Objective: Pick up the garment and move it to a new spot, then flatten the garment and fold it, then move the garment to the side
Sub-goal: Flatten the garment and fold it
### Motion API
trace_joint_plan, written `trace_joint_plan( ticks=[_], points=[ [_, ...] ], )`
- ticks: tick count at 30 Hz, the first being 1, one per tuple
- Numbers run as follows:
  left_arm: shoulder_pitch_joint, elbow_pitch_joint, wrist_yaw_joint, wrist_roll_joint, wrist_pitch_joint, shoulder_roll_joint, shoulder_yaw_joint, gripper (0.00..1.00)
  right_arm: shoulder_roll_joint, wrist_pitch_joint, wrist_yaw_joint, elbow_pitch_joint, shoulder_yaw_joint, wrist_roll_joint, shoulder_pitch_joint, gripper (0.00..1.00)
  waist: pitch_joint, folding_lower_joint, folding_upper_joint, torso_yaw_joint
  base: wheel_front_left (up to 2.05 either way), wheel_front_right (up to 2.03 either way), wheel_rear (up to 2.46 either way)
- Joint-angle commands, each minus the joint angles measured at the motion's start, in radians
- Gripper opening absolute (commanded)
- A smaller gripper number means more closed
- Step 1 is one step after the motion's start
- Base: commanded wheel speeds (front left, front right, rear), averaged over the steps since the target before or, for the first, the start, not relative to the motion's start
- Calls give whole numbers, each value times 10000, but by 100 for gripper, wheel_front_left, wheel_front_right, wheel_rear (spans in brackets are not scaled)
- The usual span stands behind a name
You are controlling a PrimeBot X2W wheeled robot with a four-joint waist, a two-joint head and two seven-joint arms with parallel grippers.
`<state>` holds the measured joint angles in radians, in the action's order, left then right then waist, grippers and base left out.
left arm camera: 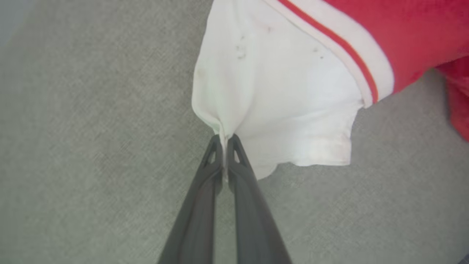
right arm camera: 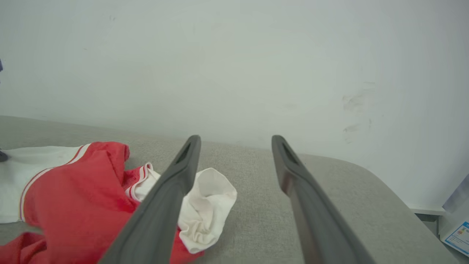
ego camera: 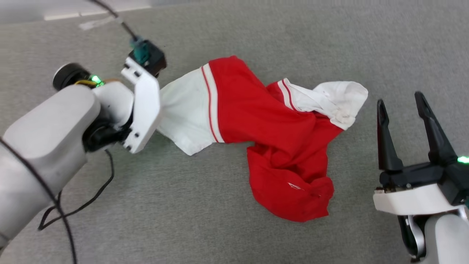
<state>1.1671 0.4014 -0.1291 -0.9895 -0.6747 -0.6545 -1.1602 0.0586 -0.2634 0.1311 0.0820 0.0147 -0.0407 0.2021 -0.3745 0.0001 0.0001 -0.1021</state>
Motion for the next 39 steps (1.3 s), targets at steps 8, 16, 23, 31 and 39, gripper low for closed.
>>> trace_joint_plan(
  ticks=[8, 16, 23, 31, 39],
  points=[
    [-1404, -561, 130, -613, 734, -1676, 30, 0, -61, -18, -7, -290, 316, 13, -652, 100, 952, -1, -1, 885, 0, 0, 0],
    [-3168, -456, 828, -1379, 1087, -2390, -123, 0, 11, -18, -7, -609, 184, 5, -666, 100, 1021, -1, -1, 907, 0, 0, 0],
    [-3604, -245, 1150, -1098, 2544, -2092, 93, 100, 181, -18, -7, -806, 181, -4, -617, 100, 1321, -1, -1, 879, 0, 0, 0],
    [-3976, -992, 2730, 364, 6991, -1832, 997, 100, 1204, -18, -7, -948, -271, -93, 348, 100, 1959, -1, -1, 983, 0, 0, 0],
    [-5551, -2984, 5433, 812, 9345, -1838, 2396, 100, 3719, 2184, -7, -1573, -3149, 1610, 2690, 100, 2214, -1, -1, 1129, 0, 0, 0]
  ],
)
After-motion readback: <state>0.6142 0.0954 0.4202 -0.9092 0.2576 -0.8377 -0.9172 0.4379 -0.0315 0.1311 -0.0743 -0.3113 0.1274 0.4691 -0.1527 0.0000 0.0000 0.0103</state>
